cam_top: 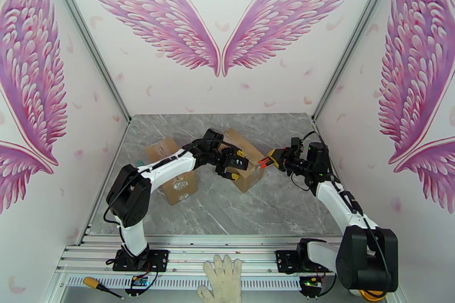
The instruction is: Unpack the express box
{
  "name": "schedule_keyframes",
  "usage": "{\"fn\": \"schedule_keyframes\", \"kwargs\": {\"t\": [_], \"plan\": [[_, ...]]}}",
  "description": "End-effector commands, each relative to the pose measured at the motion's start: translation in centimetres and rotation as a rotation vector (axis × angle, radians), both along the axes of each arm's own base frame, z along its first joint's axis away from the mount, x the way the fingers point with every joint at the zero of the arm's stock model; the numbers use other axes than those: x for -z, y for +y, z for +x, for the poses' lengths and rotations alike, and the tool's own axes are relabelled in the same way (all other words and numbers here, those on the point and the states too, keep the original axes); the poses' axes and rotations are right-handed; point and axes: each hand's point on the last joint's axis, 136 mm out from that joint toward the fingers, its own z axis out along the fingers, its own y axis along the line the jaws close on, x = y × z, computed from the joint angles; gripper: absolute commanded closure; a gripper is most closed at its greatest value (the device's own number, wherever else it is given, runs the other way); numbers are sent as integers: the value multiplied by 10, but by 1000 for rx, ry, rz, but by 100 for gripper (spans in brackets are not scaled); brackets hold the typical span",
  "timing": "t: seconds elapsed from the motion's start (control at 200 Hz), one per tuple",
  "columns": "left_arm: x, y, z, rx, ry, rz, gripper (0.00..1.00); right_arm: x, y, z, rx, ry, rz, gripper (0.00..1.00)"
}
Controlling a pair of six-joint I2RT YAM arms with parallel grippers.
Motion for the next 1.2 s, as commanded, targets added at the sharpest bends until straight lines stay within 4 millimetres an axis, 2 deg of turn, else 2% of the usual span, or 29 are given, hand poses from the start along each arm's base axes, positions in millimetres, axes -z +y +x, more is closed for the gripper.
{"fn": "schedule_keyframes", "kwargs": {"t": [0.0,0.125,0.275,0.395,0.645,0.815,0.999,1.129,1.194], "plan": [[-11,13,74,-330,-153,16,17,-23,33,-49,-173,70,174,100],[-21,-3,67,-350,-163,-19,14,-17,25,-51,-82,72,146,100],[-27,-18,54,-289,-165,-16,12,-14,21,-52,-37,69,148,100],[-23,-26,44,-216,-181,16,10,-9,22,-50,-46,67,139,100],[-20,-43,23,-56,-208,59,6,-2,24,-31,-78,51,139,100],[-23,-56,18,-3,-198,50,5,2,24,-20,-90,54,136,100],[-16,-70,18,-12,-130,32,5,3,24,-13,-84,54,152,100],[-8,-79,20,-46,-80,24,10,5,26,-11,-83,54,152,100],[-5,-83,31,-110,-65,13,13,6,25,-10,-73,58,156,100]]}}
